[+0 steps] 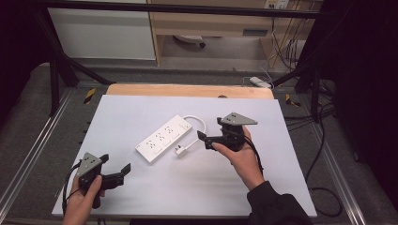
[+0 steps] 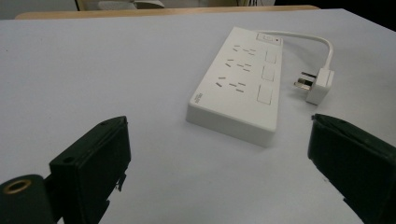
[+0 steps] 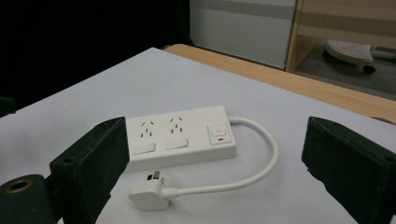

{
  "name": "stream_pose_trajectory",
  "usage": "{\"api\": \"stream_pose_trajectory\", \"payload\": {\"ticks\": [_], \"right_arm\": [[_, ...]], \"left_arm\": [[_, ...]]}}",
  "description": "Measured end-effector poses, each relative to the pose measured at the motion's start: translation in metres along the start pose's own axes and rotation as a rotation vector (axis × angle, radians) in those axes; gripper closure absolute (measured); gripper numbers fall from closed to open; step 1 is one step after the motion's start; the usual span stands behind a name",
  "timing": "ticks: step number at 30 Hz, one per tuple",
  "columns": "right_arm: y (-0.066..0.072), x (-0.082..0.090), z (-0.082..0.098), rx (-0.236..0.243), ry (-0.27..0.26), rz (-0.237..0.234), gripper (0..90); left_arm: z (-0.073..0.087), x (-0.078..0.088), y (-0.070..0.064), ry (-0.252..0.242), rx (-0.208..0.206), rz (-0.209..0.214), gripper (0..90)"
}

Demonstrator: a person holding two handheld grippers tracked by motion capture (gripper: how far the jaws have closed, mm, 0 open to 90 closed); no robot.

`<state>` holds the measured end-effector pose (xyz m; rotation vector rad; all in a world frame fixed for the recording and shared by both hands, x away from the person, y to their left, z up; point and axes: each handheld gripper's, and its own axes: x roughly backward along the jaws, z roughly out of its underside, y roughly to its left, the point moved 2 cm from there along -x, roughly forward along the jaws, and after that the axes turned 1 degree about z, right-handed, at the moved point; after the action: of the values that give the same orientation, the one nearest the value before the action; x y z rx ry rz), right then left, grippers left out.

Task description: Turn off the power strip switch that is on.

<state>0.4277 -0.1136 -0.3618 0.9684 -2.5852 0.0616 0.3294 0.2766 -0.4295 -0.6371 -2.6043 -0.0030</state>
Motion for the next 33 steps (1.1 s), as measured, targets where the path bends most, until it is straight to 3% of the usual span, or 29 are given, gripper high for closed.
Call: {"api": "stream_pose_trajectory", "payload": {"ticks": [16,20,33], "right_arm": [[-0.04,0.048,0.002,-0.022,-0.097,0.079,3.7],[-0.049,0.06,0.008,-0.005,-0.098,0.105,3.2],[-0.073,0.096,0.034,-0.056,-0.142,0.144,3.4]], "left_arm": [[0.0,0.0,-0.001,-0.01,0.002,-0.001,5.7],[0.0,0.0,-0.001,-0.011,0.003,-0.002,5.7],[0.0,0.0,-0.001,-0.014,0.006,-0.004,5.7]]}}
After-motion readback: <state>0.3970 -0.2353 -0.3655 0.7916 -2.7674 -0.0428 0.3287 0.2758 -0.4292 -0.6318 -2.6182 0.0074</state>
